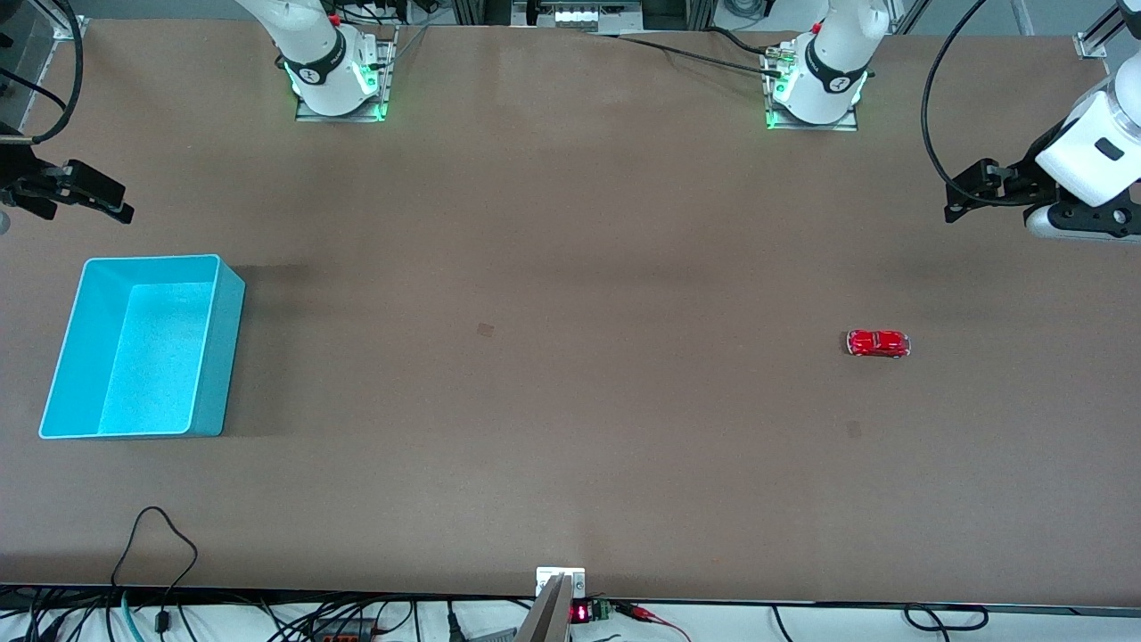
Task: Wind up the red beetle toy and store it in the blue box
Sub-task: 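Move the left gripper over the red toy car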
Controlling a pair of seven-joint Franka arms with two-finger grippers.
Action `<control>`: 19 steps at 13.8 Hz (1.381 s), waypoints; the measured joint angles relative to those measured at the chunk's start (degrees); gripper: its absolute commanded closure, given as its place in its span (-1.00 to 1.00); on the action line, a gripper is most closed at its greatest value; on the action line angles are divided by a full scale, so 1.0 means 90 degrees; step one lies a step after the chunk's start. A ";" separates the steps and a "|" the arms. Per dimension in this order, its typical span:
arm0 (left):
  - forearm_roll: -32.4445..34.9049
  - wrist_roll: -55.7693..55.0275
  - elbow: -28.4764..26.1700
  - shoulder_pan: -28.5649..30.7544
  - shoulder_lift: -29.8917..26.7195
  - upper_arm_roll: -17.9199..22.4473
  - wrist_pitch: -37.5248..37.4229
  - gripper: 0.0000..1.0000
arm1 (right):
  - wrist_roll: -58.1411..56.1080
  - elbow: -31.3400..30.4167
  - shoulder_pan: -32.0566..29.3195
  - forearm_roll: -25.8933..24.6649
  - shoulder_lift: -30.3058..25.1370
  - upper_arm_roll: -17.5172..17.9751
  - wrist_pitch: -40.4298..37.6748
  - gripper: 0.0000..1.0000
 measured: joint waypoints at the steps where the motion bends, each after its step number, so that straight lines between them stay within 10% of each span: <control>1: 0.0000 0.0000 0.0000 0.0000 0.0000 0.0000 0.0000 -1.00 | 0.0000 0.0000 0.0000 0.0000 0.0000 0.0000 -0.0009 -1.00; 9: 0.0000 0.0000 0.0003 0.0000 0.0012 -0.0001 -0.0132 -1.00 | 0.0000 0.0000 -0.0003 0.0000 -0.0001 -0.0007 -0.0027 -1.00; 19: 0.0000 0.0807 -0.0125 -0.0015 0.0078 -0.0291 -0.2373 -1.00 | 0.0000 0.0000 -0.0003 0.0000 0.0000 -0.0007 -0.0031 -1.00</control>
